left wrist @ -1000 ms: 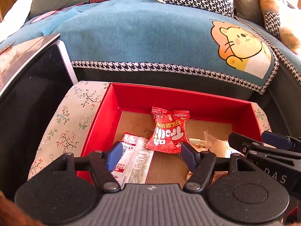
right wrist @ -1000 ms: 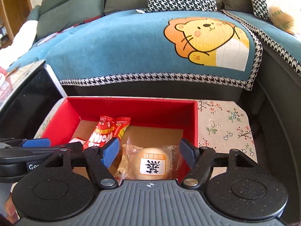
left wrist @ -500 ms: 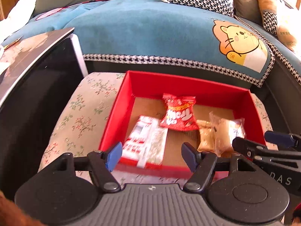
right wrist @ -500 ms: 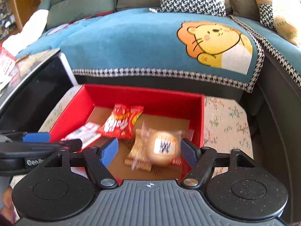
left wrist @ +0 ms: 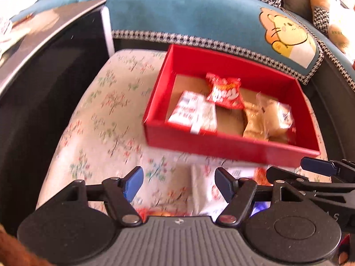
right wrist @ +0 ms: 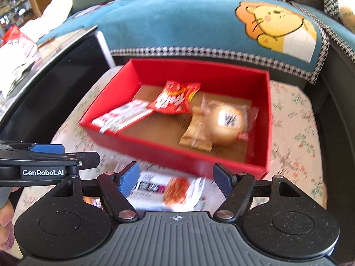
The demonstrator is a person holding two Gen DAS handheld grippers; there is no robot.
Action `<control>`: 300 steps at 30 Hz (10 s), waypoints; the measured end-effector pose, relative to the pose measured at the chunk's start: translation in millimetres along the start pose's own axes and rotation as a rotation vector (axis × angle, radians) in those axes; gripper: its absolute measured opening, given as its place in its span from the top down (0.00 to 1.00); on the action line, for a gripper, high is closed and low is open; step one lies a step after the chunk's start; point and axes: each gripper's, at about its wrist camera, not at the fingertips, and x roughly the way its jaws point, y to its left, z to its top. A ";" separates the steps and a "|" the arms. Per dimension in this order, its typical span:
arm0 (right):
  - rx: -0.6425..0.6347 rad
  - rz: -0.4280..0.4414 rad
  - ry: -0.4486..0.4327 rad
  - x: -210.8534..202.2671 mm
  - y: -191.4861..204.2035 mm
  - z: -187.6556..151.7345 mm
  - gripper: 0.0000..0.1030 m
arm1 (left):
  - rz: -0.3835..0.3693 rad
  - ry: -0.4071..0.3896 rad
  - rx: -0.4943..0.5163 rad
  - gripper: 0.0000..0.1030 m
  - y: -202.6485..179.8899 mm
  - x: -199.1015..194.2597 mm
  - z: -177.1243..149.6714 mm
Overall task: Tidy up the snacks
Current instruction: 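Grasp round meat-floss cake with left tool while right tool grasps blue packet, then lift cake over red box with left tool while right tool carries blue packet there, then lower and release cake into box with left tool while right tool releases blue packet, then move left tool to torn white wrapper while right tool moves to Kapron wafer packet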
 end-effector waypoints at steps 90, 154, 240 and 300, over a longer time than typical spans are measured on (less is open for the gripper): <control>-0.145 0.115 0.286 32.9 35.9 -64.9 0.16 | -0.008 0.168 -0.018 0.00 35.6 31.2 -68.4; 0.060 -0.007 -0.056 -24.6 -17.5 -10.1 0.33 | 0.041 -0.077 0.061 0.06 -47.6 -2.9 16.9; 0.118 -0.055 -0.114 40.9 -59.3 58.1 0.22 | 0.091 -0.153 0.049 0.00 -62.6 41.8 96.6; 0.047 -0.051 0.101 1.2 -67.9 -44.6 0.18 | 0.057 0.102 0.018 0.10 -56.4 43.1 -57.7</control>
